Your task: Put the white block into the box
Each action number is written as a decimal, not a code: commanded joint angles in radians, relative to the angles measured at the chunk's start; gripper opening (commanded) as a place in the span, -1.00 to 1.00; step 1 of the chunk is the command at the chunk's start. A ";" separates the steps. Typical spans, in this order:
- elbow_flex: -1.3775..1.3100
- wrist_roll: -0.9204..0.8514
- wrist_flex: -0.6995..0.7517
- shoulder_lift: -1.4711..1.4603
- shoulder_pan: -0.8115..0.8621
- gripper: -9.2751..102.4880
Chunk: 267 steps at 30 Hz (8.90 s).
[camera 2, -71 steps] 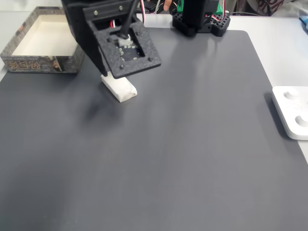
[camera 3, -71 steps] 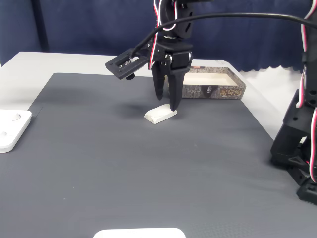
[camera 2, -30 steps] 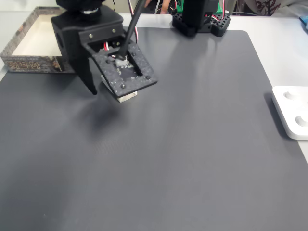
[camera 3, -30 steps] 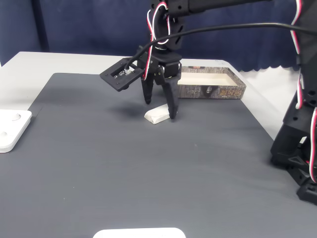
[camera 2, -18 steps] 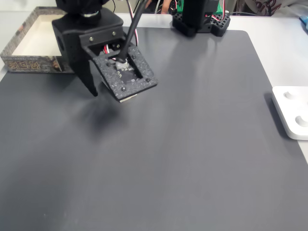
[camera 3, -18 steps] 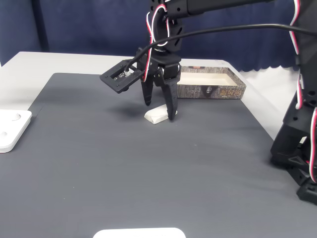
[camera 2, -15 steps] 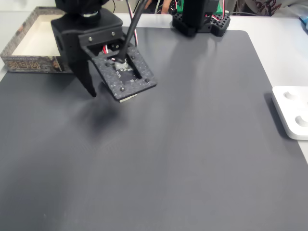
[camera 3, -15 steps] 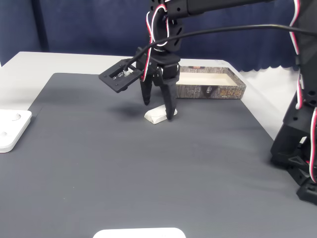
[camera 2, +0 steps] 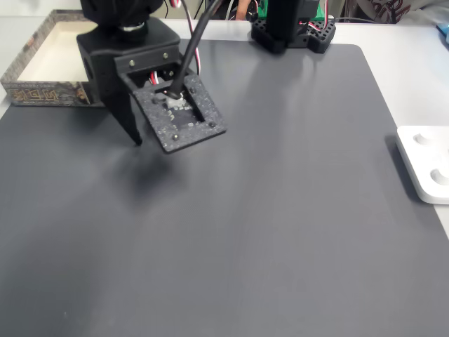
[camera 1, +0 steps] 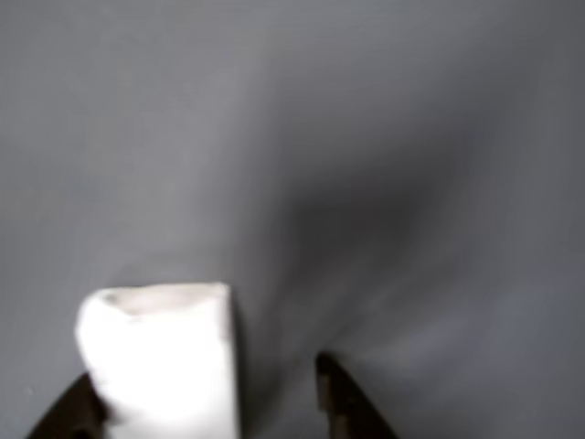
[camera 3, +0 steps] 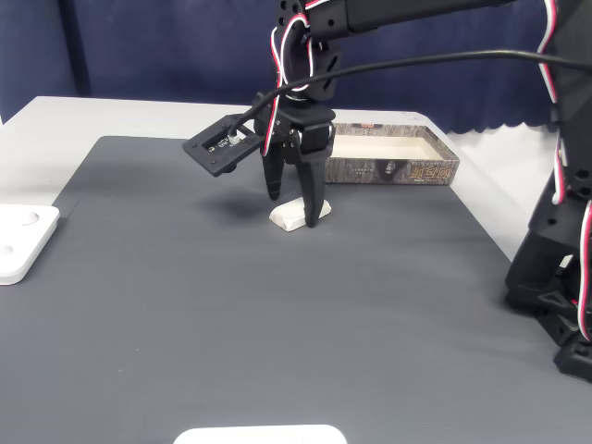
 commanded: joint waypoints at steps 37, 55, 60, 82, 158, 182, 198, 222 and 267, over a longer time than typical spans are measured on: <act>0.072 -0.058 0.242 0.360 0.003 -0.86; 0.084 -0.187 0.296 0.555 0.112 -0.86; 0.083 -0.313 0.296 0.566 0.156 -0.86; -0.232 -0.354 0.365 0.262 0.505 -0.86; -0.790 0.092 0.357 -0.362 0.545 -0.46; -0.707 0.117 0.318 -0.083 0.509 -0.06; -0.319 0.038 0.318 0.356 0.428 -0.10; 0.653 -0.692 0.287 1.287 -0.104 -0.32; 1.606 -1.253 0.110 2.215 -0.765 -0.86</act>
